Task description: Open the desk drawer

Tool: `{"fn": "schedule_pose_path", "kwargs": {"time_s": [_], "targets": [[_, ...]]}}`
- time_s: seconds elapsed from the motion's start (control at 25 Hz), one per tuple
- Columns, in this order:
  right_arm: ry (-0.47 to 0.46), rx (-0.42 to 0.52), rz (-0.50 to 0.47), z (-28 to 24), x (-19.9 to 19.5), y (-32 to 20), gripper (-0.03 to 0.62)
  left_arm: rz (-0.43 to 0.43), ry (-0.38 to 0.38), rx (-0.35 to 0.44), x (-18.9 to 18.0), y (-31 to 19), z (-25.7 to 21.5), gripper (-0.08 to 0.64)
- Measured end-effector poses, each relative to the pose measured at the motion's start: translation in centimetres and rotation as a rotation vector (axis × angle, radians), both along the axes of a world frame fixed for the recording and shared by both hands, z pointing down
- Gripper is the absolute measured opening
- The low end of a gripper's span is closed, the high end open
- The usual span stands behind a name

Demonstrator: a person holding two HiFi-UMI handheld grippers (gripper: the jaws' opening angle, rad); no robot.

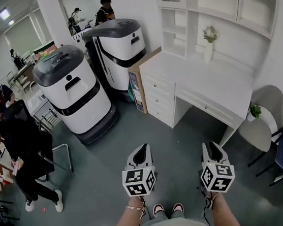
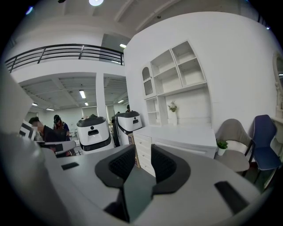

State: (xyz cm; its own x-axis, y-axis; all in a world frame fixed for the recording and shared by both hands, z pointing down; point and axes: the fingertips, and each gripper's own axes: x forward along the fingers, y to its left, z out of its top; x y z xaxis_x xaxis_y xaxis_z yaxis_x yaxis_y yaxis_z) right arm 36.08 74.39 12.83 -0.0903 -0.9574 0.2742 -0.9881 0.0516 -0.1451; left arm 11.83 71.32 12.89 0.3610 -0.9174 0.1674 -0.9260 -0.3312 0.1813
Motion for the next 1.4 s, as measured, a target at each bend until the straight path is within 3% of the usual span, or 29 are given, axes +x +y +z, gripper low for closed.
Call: {"fn": "schedule_pose_path", "kwargs": {"time_s": [0.88,1.4], "targets": [[0.017,-0.035,0.027,1.3,-4.9,-3.7,0.097,-0.012,0.009,-0.013,-7.5,-4.2,1.1,0.017],[-0.012,-0.045,0.002,2.8,-5.1,-15.1,0.095,-0.045,-0.022,-0.033,-8.1,-14.1,2.3,0.018]]}}
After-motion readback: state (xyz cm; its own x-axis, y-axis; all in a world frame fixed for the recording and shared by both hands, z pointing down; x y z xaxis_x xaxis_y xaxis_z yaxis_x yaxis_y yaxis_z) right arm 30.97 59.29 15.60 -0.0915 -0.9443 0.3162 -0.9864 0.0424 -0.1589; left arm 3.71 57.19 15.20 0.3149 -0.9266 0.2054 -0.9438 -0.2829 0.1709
